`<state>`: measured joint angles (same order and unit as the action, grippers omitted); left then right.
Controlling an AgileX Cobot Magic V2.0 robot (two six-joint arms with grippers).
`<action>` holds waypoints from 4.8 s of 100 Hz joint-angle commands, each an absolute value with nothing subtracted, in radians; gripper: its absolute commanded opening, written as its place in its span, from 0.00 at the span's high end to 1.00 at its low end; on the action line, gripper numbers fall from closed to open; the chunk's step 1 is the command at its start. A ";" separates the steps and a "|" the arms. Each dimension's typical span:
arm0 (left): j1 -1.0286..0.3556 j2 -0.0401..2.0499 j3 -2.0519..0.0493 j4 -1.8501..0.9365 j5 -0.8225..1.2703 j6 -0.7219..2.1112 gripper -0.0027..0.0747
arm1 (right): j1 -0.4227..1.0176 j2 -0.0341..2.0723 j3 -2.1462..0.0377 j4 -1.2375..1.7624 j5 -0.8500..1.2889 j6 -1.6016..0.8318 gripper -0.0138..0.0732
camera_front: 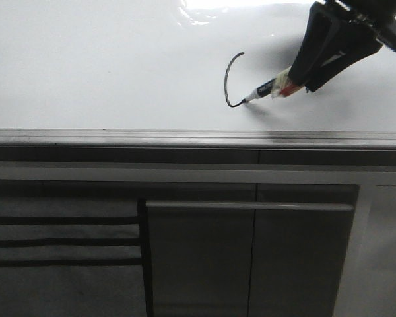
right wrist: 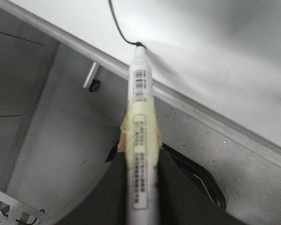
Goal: Write number 0 on whiteboard
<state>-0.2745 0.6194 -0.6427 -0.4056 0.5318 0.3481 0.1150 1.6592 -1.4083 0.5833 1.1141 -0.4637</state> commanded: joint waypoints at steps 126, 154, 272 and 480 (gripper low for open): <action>-0.392 0.971 -0.915 -0.882 0.977 1.207 0.40 | 0.451 1.249 -1.206 0.768 1.097 -1.288 0.90; -0.614 1.076 -0.996 -0.814 0.851 1.211 0.40 | 0.495 1.249 -1.208 0.763 1.025 -1.290 0.90; -0.646 1.158 -1.022 -0.757 0.737 1.210 0.99 | 0.502 1.249 -1.210 0.761 1.089 -1.271 0.69; -0.459 1.543 -0.921 -0.802 -0.325 0.719 0.56 | 0.238 0.992 -1.028 0.495 0.968 -0.747 0.57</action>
<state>-0.4597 1.5850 -0.8918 -0.8119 -0.3030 0.6986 0.2457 1.0100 -1.0014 0.4818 1.0110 -0.7473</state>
